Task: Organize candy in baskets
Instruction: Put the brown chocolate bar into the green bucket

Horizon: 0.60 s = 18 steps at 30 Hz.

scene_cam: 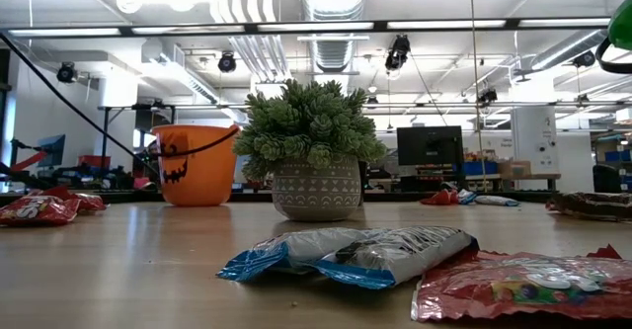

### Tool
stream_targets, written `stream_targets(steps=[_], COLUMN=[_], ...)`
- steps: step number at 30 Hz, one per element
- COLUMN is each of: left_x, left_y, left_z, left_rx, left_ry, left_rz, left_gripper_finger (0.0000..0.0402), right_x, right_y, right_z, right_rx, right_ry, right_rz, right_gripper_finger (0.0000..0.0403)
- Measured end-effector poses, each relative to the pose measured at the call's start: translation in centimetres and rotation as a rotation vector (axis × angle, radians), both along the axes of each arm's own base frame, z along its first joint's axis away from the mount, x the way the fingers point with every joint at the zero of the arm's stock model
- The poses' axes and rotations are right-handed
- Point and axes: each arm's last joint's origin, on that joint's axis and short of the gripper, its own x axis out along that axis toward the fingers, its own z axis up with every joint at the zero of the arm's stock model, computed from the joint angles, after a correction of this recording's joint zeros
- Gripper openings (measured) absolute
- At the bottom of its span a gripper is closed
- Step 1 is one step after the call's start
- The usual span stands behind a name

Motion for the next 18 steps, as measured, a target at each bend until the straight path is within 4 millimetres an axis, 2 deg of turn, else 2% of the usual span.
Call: stream_targets(steps=[10, 18], left_x=[0.8, 1.2], left_y=[-1.0, -1.4], left_z=[-2.9, -4.6], left_rx=[0.036, 0.06], left_ry=[0.027, 0.047], left_rz=[-0.04, -0.062], left_gripper_finger=[0.0192, 0.0191], right_x=[0.2, 0.3], right_y=[0.1, 0.2], right_z=[1.9, 3.0], right_rx=[0.032, 0.056], right_ry=[-0.052, -0.083], right_rz=[-0.013, -0.019], right_gripper_finger=[0.0173, 0.0173])
